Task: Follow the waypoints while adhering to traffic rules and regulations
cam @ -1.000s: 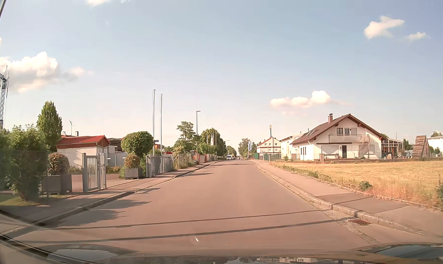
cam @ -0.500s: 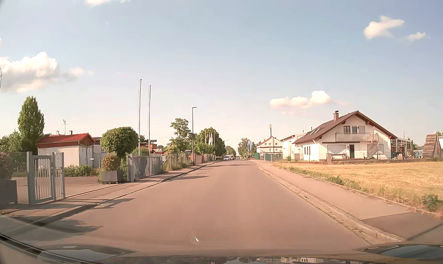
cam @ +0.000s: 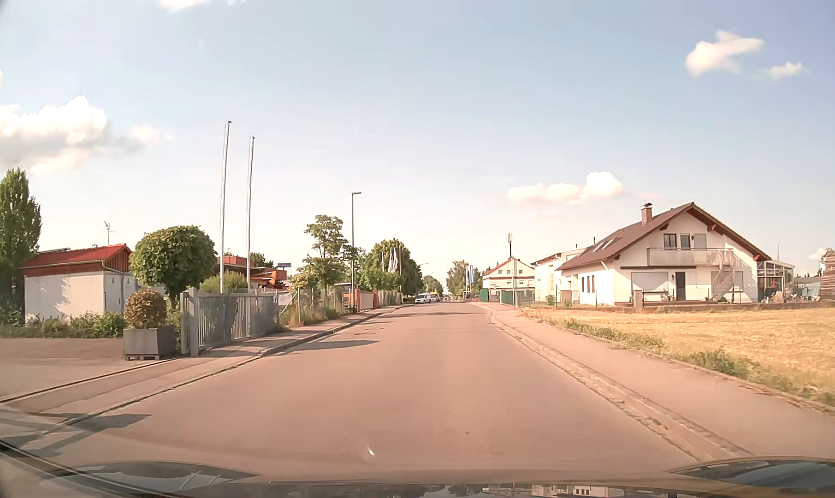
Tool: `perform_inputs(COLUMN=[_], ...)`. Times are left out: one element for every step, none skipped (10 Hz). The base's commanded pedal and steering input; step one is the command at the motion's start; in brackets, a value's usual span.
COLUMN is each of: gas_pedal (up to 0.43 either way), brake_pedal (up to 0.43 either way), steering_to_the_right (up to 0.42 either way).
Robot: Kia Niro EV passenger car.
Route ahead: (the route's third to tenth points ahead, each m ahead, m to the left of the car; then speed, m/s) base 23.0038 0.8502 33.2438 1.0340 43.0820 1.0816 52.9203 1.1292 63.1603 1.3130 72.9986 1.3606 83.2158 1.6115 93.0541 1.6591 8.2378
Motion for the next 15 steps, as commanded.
perform_inputs(gas_pedal=[0.11,0.11,0.11,0.11,0.11,0.11,0.11,0.0,0.0,0.02,0.067,0.13,0.13,0.13,0.13], brake_pedal=[0.012,0.012,0.012,0.012,0.012,0.012,0.012,0.012,0.012,0.012,0.012,0.012,0.012,0.012,0.012], steering_to_the_right=[0.009,0.008,0.008,0.008,0.008,0.008,0.007,0.007,0.007,0.007,0.006,0.003,-0.003,-0.01,-0.011])
